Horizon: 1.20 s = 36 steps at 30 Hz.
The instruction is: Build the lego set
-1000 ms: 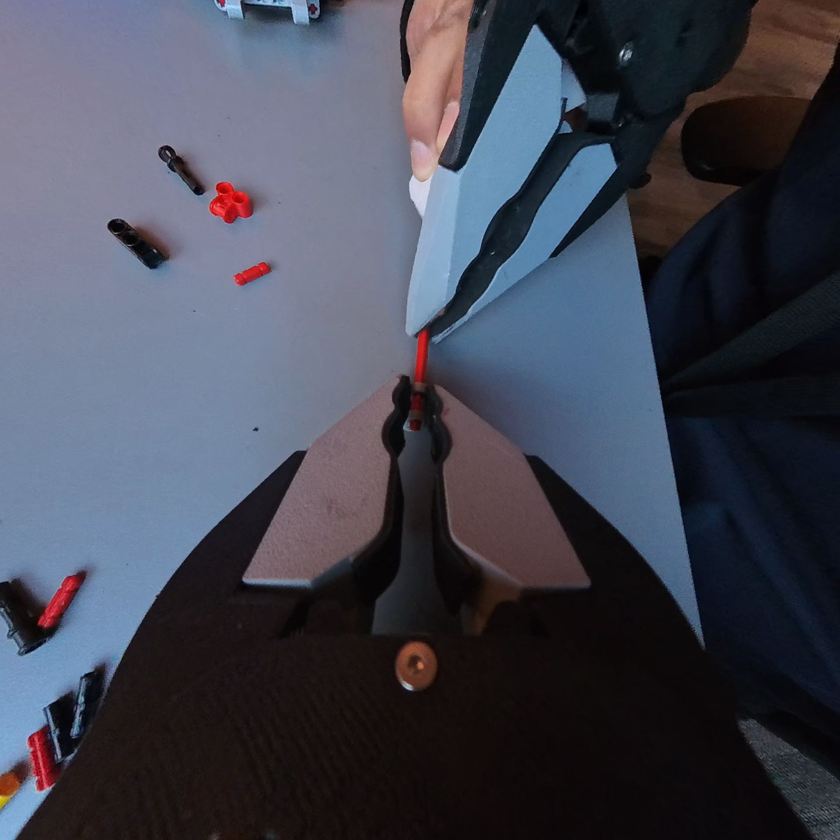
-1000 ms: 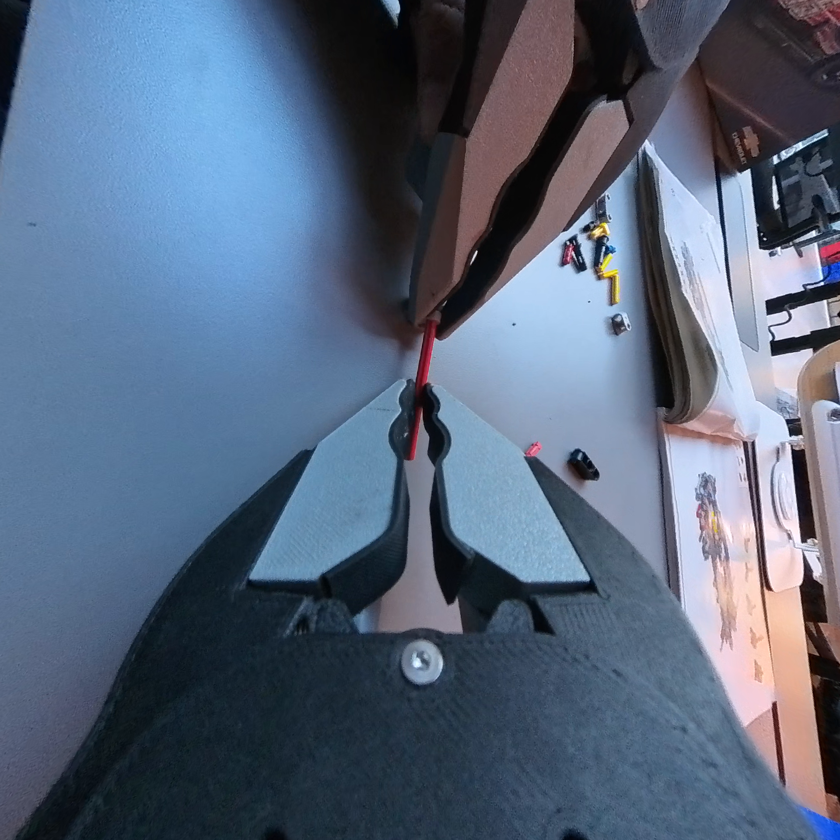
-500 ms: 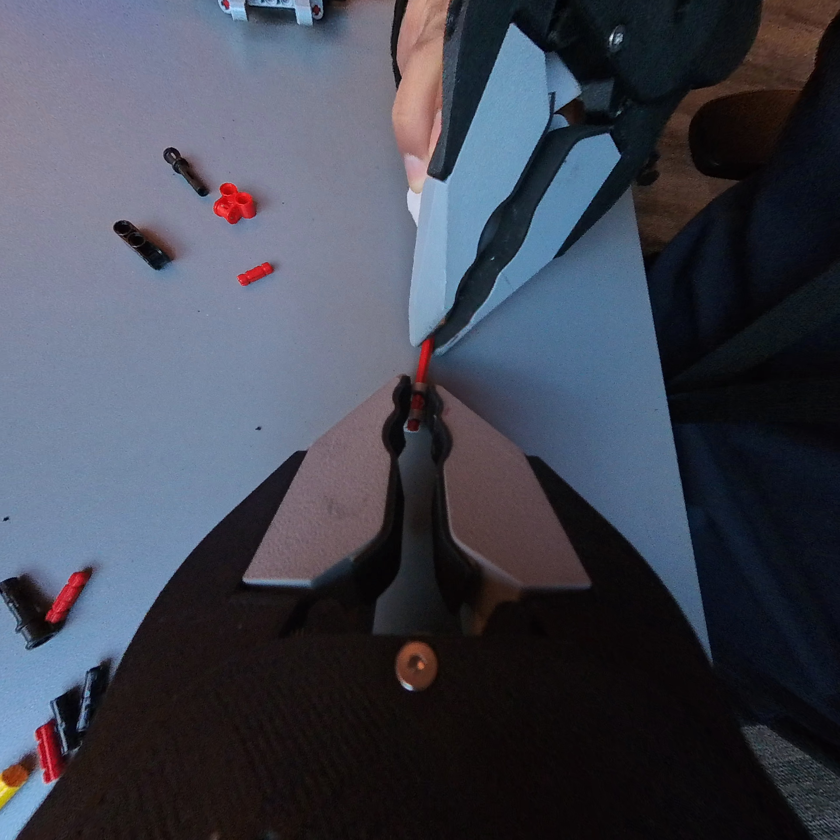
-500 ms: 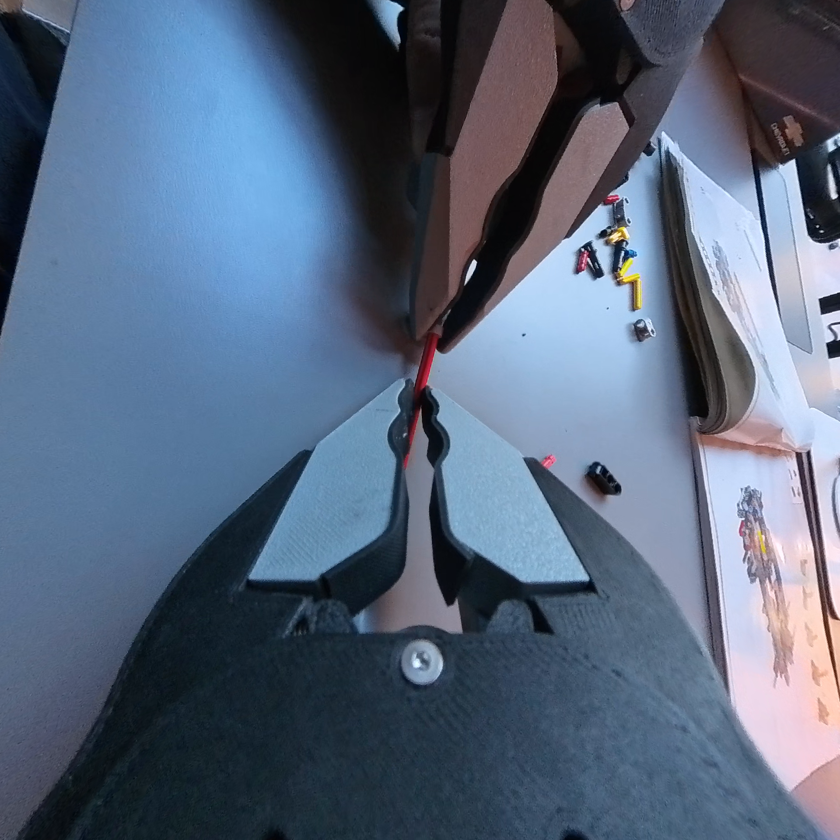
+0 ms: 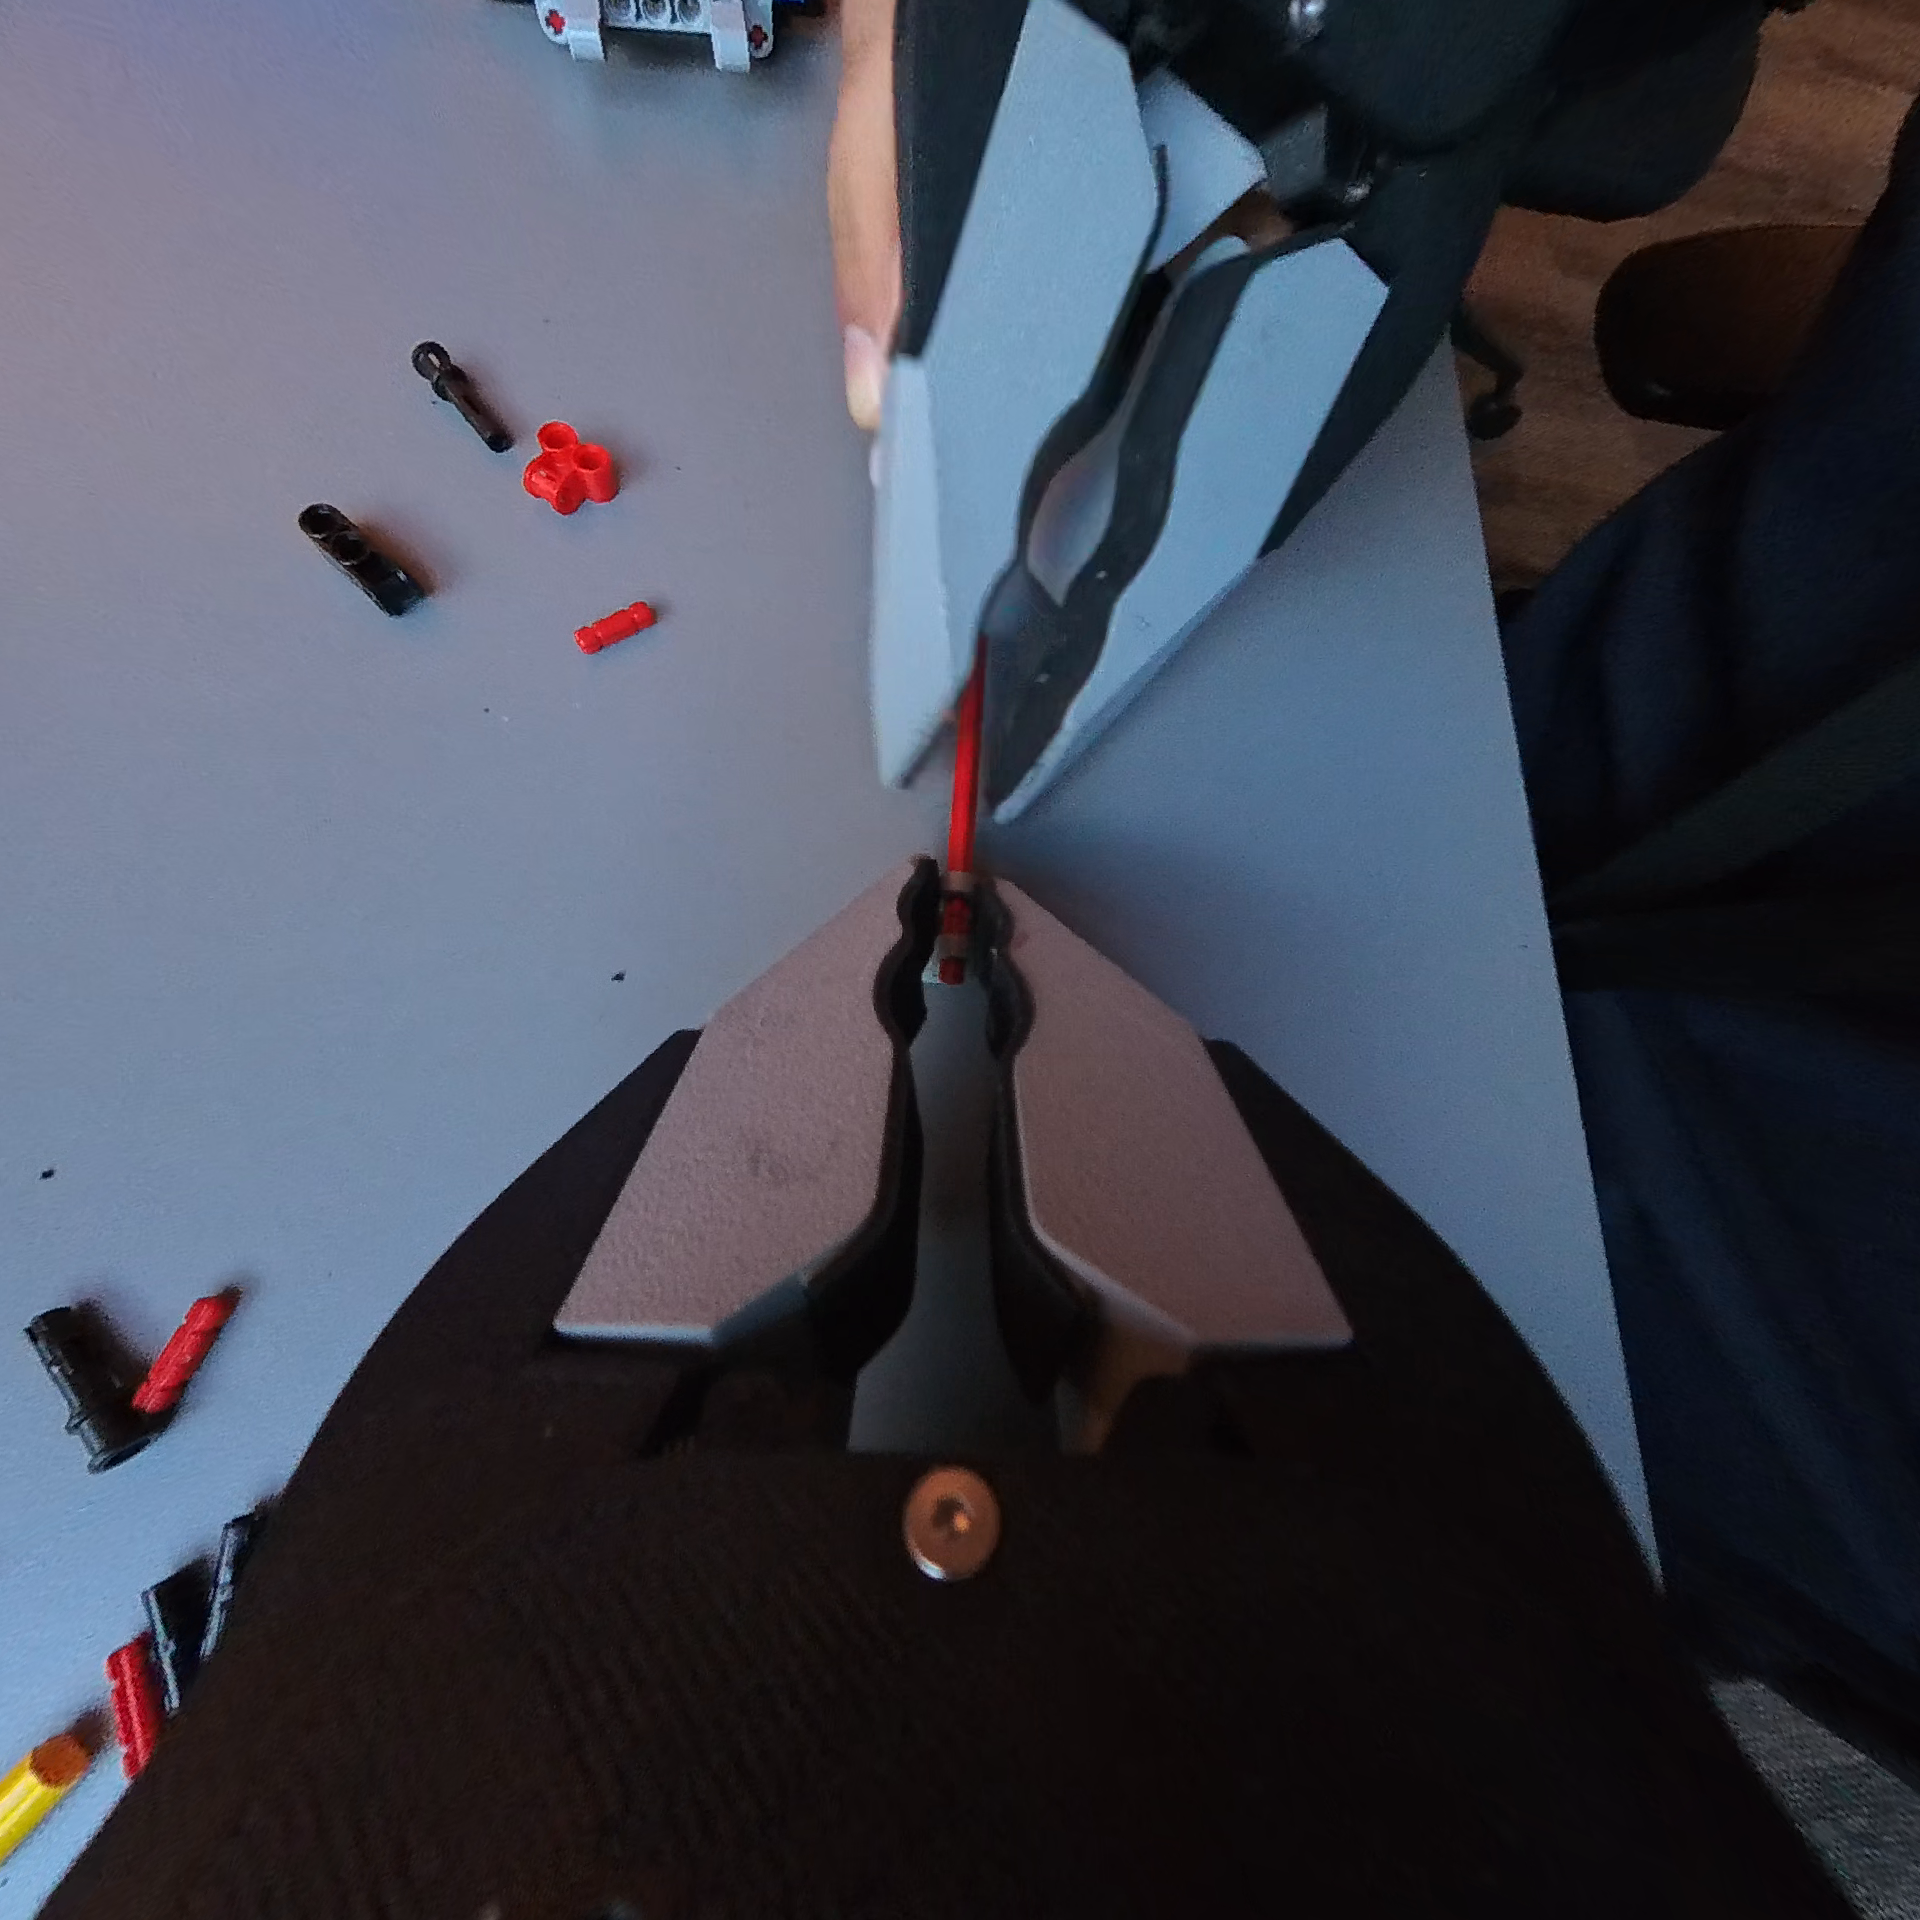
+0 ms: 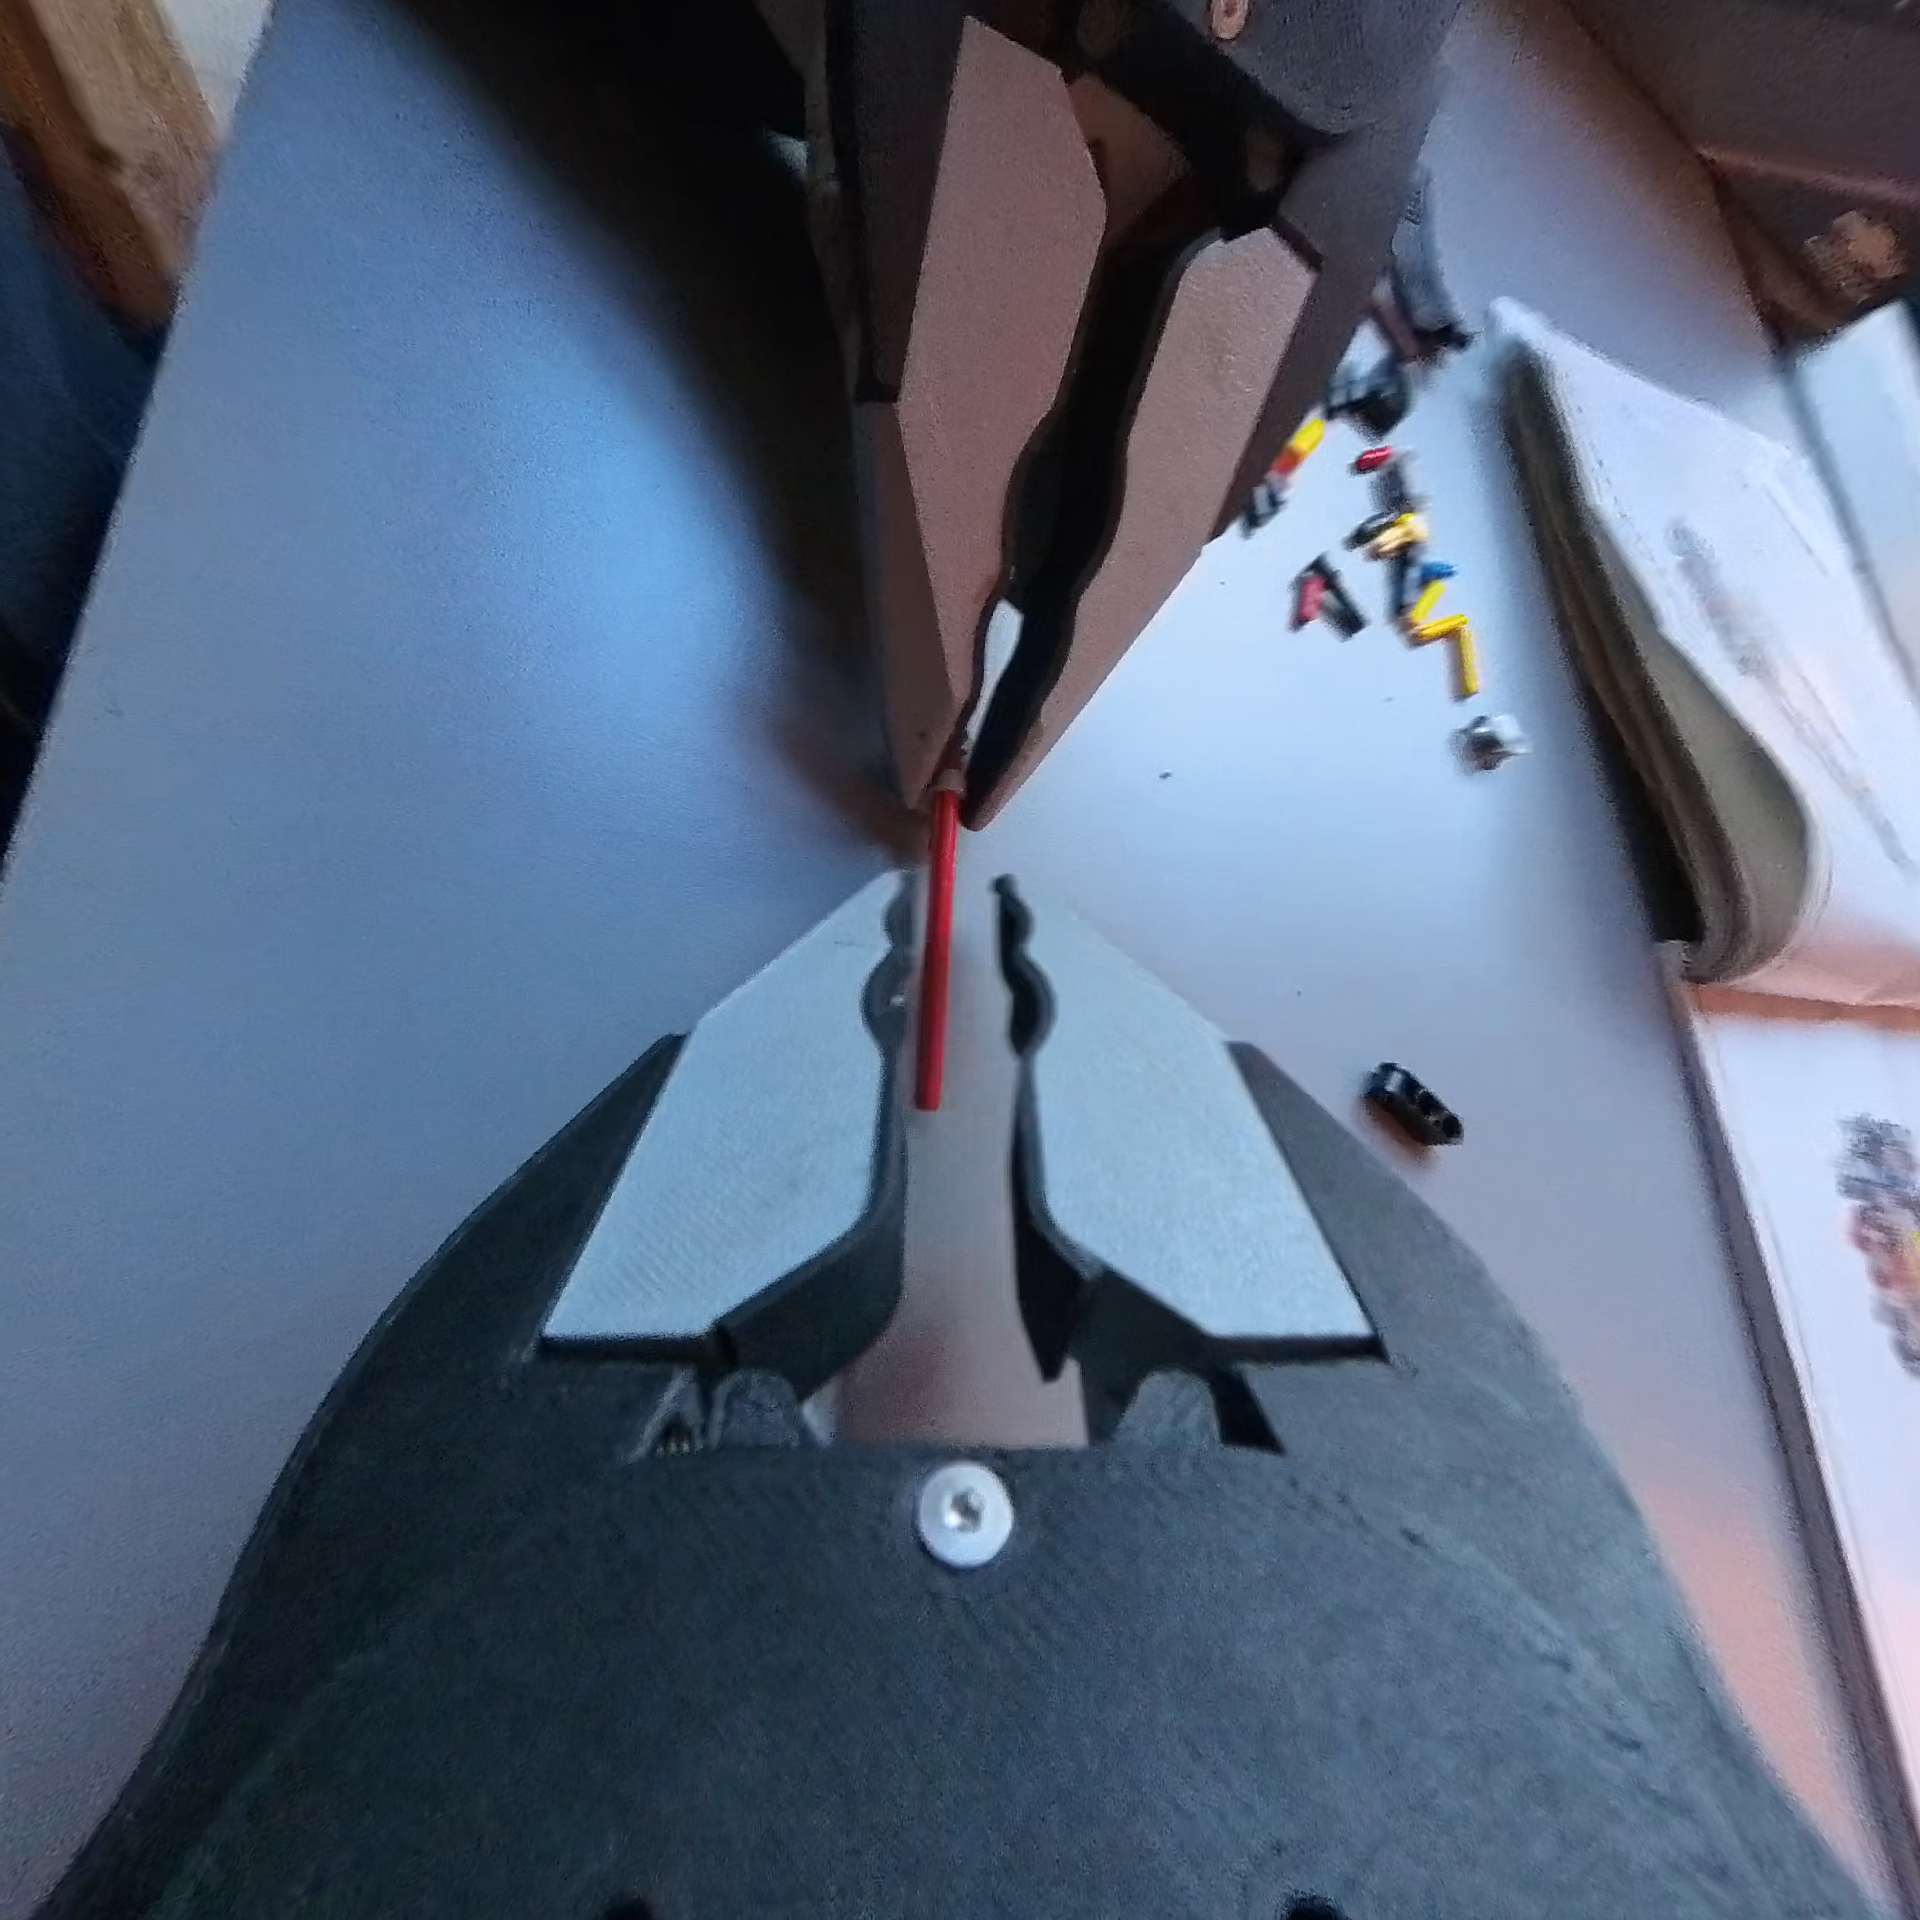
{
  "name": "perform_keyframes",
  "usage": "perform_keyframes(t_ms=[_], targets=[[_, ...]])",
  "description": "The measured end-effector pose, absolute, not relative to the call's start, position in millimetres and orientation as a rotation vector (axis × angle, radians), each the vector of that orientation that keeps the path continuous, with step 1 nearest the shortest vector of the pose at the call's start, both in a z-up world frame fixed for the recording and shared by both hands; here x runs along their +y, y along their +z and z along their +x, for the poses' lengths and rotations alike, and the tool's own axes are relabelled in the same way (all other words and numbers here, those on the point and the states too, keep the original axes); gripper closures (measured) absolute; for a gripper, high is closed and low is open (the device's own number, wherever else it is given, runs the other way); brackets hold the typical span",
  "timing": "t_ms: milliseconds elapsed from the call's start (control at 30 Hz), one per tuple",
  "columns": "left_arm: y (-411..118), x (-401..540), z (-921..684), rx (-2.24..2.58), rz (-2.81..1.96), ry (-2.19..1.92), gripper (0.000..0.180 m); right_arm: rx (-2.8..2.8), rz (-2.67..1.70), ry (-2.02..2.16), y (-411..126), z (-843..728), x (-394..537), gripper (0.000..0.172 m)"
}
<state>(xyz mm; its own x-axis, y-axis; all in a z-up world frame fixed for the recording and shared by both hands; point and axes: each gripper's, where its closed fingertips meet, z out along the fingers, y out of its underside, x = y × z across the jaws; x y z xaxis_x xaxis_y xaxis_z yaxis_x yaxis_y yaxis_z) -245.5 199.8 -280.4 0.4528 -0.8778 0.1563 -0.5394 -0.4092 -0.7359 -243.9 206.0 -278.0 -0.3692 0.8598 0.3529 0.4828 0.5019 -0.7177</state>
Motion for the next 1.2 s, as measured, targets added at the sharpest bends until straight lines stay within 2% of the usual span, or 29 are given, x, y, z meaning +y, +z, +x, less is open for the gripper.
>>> perform_keyframes(t_ms=[33,200,300,433,600,767,1200], targets=[[-280,200,-245,1.178,-2.098,-0.724,0.175,-1.989,-1.08,0.642,-276,-244,208,0.149],[-280,200,-245,1.178,-2.096,-0.718,0.175,-1.954,-1.125,0.623,-275,-228,211,0.144],[-280,200,-245,1.177,-2.095,-0.717,0.175,-1.922,-1.31,0.712,-276,-205,220,0.152],[-280,198,-243,1.188,-2.095,-0.743,0.175,-1.903,-1.473,0.787,-280,-190,227,0.149],[-280,198,-243,1.191,-2.091,-0.735,0.175,-2.031,-1.403,0.831,-286,-199,219,0.172],[-280,198,-243,1.192,-2.091,-0.737,0.175,-2.065,-1.434,0.919,-286,-201,218,0.172],[-281,198,-243,1.208,-2.082,-0.7,0.176,-2.091,-1.314,0.843,-287,-200,218,0.172]])
